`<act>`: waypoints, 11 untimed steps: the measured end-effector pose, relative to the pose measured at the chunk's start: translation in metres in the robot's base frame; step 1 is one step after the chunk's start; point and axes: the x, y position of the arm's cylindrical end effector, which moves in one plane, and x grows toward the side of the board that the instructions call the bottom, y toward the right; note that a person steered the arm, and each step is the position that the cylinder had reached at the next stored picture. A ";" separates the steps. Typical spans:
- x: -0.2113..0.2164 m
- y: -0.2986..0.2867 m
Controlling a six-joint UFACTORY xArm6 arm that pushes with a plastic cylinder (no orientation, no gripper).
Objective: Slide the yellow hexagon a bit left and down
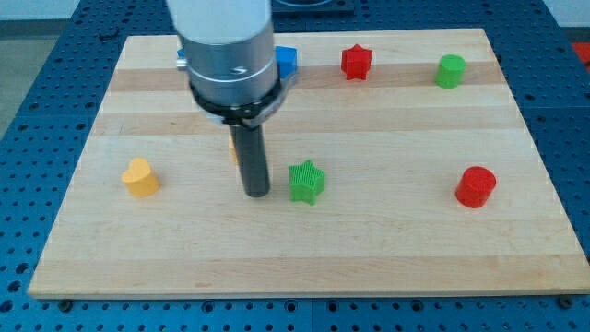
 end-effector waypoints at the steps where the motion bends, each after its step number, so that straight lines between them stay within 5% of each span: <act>1: -0.025 0.014; 7: -0.110 -0.047; 11: -0.067 -0.083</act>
